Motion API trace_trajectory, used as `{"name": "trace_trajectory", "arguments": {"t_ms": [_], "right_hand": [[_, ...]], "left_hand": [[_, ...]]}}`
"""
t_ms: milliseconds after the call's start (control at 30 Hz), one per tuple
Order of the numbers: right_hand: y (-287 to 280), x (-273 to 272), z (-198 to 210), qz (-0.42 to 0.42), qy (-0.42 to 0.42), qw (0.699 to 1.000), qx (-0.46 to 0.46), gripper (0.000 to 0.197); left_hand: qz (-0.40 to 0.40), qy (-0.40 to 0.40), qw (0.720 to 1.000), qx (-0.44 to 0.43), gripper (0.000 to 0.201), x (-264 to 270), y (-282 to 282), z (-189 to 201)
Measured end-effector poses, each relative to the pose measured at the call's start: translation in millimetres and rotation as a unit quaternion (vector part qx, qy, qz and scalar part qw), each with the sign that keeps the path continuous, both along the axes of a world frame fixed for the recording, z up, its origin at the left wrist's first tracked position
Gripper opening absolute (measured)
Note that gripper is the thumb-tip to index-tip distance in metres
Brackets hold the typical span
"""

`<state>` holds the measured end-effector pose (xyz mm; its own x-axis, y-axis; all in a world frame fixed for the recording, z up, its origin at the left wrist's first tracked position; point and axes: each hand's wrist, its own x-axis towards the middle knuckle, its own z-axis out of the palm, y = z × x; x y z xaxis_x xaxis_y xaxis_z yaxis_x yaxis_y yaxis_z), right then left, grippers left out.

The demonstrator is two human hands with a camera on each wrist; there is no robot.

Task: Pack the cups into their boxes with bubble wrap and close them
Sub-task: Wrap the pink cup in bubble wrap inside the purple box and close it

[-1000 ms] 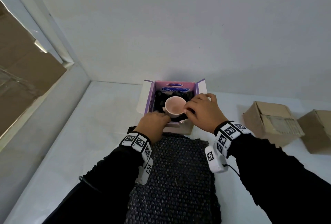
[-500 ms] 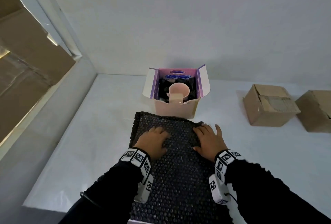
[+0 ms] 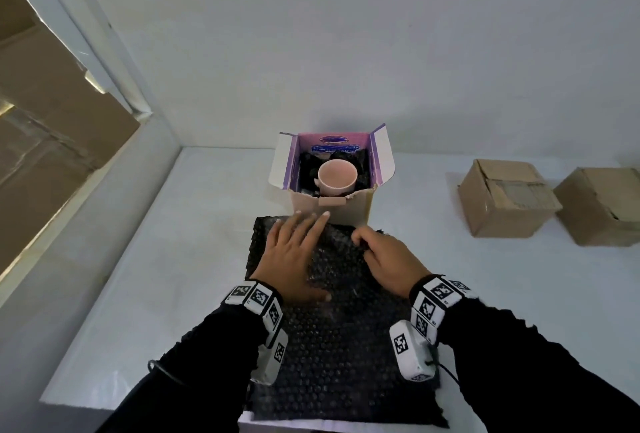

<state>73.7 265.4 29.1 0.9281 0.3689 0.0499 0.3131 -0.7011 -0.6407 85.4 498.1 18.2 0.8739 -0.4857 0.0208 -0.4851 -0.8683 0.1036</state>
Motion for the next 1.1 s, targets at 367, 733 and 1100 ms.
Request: {"name": "trace_trajectory", "arguments": {"t_ms": [367, 733, 1100], "right_hand": [[-10, 22, 67, 0.033, 0.053, 0.997, -0.035, 0.060], [-16, 47, 112, 0.058, 0.124, 0.983, -0.120, 0.028], [-16, 73, 140, 0.087, 0.127, 0.980, -0.122, 0.068]], "left_hand": [[-0.042, 0.120, 0.968, -0.215, 0.025, 19, -10, 38], [0.002, 0.064, 0.997, -0.031, 0.047, 35, -18, 100], [0.032, 0.076, 0.985, -0.148, 0.024, 56, -16, 127]]}}
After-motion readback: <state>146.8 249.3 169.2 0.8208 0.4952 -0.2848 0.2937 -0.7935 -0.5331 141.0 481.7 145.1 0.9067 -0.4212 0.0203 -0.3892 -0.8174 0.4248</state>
